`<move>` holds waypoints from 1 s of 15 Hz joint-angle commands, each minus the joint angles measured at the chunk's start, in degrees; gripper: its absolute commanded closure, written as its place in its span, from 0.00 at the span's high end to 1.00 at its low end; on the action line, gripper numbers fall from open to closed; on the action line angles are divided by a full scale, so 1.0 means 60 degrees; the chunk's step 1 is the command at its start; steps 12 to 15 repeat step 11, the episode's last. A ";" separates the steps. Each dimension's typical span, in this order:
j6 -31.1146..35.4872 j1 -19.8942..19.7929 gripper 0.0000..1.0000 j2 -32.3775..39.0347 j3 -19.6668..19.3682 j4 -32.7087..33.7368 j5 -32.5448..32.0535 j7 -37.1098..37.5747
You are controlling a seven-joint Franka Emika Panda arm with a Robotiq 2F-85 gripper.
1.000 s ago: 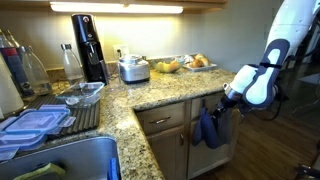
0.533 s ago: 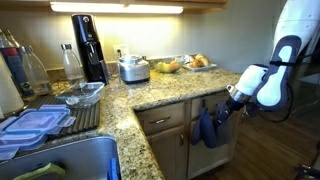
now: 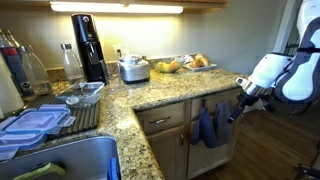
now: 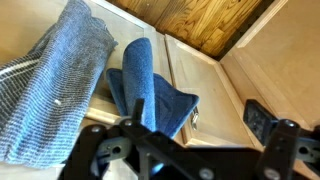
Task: Pick the towels on the counter and hang them on the drawer
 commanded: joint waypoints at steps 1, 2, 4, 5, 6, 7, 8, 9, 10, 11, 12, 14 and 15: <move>-0.0707 0.0011 1.00 -0.1113 -0.0033 -0.0175 -0.0565 0.0080; -0.0726 -0.0049 1.00 -0.1322 0.0037 -0.0224 -0.0767 0.0120; -0.0548 -0.0127 1.00 -0.2099 0.0209 -0.0770 -0.0908 0.0058; -0.0339 0.0001 1.00 -0.1010 0.0029 -0.0049 -0.0711 0.0002; -0.0339 0.0002 1.00 -0.1211 0.0077 -0.0138 -0.0736 0.0002; -0.0340 0.0002 1.00 -0.1380 0.0116 -0.0236 -0.0737 0.0002; -0.0341 0.0002 1.00 -0.1493 0.0143 -0.0310 -0.0738 0.0002; -0.0342 0.0002 1.00 -0.1541 0.0147 -0.0339 -0.0738 0.0002; -0.0342 0.0002 1.00 -0.1547 0.0147 -0.0340 -0.0738 0.0002; -0.0342 0.0002 1.00 -0.1547 0.0147 -0.0341 -0.0739 0.0002; -0.0342 0.0002 1.00 -0.1547 0.0147 -0.0341 -0.0739 0.0002; -0.0342 0.0002 1.00 -0.1547 0.0147 -0.0341 -0.0739 0.0002; -0.0342 0.0002 1.00 -0.1547 0.0147 -0.0341 -0.0739 0.0002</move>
